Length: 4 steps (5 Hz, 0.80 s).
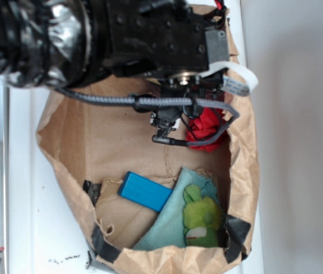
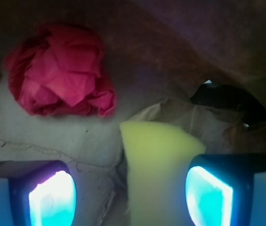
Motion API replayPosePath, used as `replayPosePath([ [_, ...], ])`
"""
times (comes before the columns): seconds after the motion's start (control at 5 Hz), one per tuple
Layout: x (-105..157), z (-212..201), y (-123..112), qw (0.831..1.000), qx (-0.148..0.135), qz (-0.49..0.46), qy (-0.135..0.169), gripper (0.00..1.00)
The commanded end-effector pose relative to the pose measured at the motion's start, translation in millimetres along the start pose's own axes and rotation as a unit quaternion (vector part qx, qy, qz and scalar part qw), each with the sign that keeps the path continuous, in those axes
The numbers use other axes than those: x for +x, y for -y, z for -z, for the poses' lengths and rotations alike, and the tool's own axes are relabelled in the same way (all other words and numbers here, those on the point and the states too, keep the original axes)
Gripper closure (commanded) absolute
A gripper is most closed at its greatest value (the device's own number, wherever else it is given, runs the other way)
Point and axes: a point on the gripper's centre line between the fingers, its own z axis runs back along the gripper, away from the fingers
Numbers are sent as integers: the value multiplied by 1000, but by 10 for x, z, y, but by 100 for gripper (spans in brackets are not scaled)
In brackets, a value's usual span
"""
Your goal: Grab the green sponge.
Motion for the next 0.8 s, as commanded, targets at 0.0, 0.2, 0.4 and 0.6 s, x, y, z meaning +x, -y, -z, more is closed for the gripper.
replayPosePath([
  [0.0, 189, -24, -168, 998, 46, -13, 27, 0],
  [0.2, 227, 23, -180, 997, 59, -32, 42, 0],
  [0.4, 237, 31, -172, 997, 60, -29, 40, 0],
  [0.6, 216, 57, -147, 997, 61, -22, 35, 0],
])
